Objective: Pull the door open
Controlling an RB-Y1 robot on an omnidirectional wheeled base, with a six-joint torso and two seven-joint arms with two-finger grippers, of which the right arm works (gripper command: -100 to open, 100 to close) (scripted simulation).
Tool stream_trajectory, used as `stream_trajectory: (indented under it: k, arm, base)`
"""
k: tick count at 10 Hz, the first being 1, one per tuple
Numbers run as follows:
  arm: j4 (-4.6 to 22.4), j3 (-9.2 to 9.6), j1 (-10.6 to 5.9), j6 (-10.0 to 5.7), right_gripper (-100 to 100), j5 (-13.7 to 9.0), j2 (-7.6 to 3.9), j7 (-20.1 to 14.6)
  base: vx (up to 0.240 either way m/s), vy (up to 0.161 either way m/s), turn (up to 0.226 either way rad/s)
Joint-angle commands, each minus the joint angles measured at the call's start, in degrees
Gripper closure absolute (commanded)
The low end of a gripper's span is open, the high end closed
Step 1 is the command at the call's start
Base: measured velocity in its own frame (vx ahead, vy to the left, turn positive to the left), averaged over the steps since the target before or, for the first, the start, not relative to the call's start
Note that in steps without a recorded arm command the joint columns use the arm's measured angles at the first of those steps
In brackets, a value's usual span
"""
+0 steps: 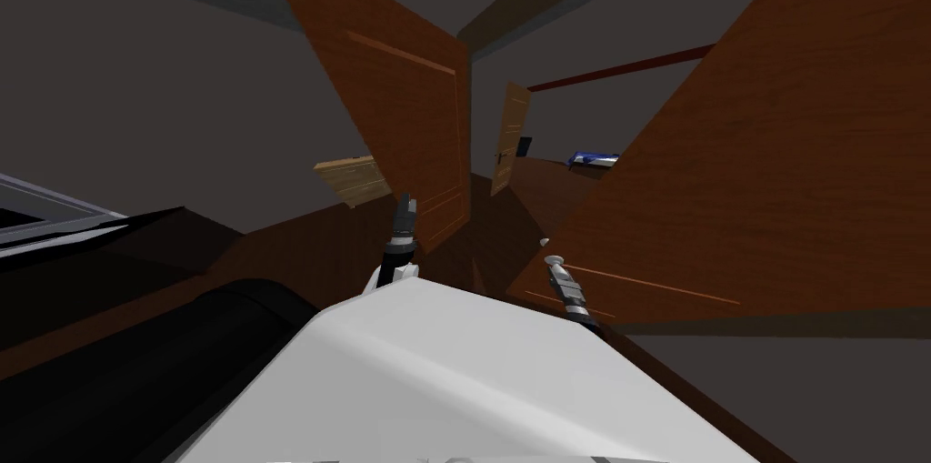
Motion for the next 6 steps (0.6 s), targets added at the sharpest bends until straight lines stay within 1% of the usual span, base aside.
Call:
stream_trajectory:
  k: [1, 2, 4, 5, 6]
  arm:
    - [0.00, 0.00, 0.00, 0.00, 100, 0.00, 0.00, 0.00]
    - [0.54, 0.93, 1.00, -1.93, 100, 0.72, -0.77, -1.23]
    - [1.04, 1.70, 1.83, -4.00, 100, 1.39, -1.70, -2.44]
    - [1.18, 1.91, 2.06, -4.57, 100, 1.57, -1.96, -2.76]
    - [1.32, 2.12, 2.28, -5.13, 100, 1.75, -2.21, -3.09]
  base:
    - [-0.116, -0.025, 0.013]
    - [-0.168, -0.043, 0.156]
    - [-0.255, -0.084, 0.153]
    - [-0.175, -0.086, 0.089]
    - [-0.122, -0.043, 0.056]
